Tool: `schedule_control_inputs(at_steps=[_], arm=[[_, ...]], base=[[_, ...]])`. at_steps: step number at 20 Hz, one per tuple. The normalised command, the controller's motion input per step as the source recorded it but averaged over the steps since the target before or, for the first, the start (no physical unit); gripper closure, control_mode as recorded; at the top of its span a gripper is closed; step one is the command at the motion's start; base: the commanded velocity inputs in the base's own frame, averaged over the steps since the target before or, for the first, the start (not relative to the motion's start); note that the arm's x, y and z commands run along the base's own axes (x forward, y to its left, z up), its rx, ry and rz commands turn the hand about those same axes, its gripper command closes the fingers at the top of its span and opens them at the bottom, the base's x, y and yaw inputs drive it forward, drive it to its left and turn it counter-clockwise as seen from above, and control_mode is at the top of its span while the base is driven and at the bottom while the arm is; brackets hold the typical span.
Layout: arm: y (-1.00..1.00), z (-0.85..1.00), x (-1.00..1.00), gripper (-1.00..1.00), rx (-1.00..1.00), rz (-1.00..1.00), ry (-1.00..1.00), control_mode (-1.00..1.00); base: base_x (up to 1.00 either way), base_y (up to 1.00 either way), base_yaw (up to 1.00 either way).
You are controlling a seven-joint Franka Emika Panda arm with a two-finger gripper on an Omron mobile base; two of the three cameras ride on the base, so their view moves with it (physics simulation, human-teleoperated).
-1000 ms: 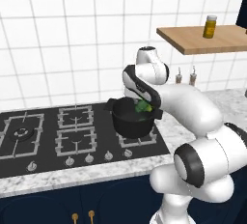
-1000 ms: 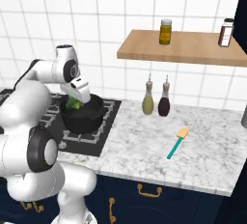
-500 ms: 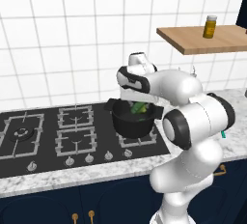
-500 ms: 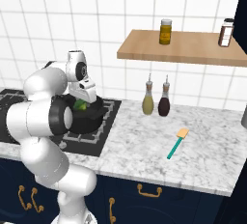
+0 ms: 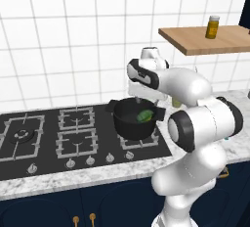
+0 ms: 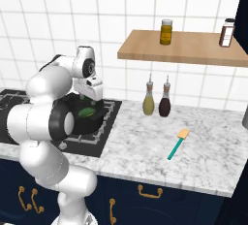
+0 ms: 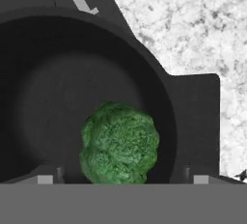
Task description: Put the broccoli and broccoli in the pot. Retrieve the spatula and lightly stir the vegetables in the pot.
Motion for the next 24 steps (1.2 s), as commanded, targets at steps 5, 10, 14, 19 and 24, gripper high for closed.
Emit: schedule_control_inputs(at_steps=[5,10,14,19,24], arm=[[-0.88,0.21,-0.87,-1.0,0.03,0.0,-0.11,-1.0],[-1.0,0.0,-1.0,-1.0,0.0,0.0,-0.02,-1.0],[-1.0,-0.1,-0.81,-1.0,0.0,0.0,0.0,-1.0],[-1.0,-0.37,-0.03,-1.0,0.0,0.0,0.1,-1.0],[-1.0,-0.59,0.22,-1.0,0.0,0.0,0.16,-1.0]], base=[[0.0,0.0,0.0],[0.0,0.0,0.0],[0.0,0.0,0.0],[0.0,0.0,0.0],[0.0,0.0,0.0]])
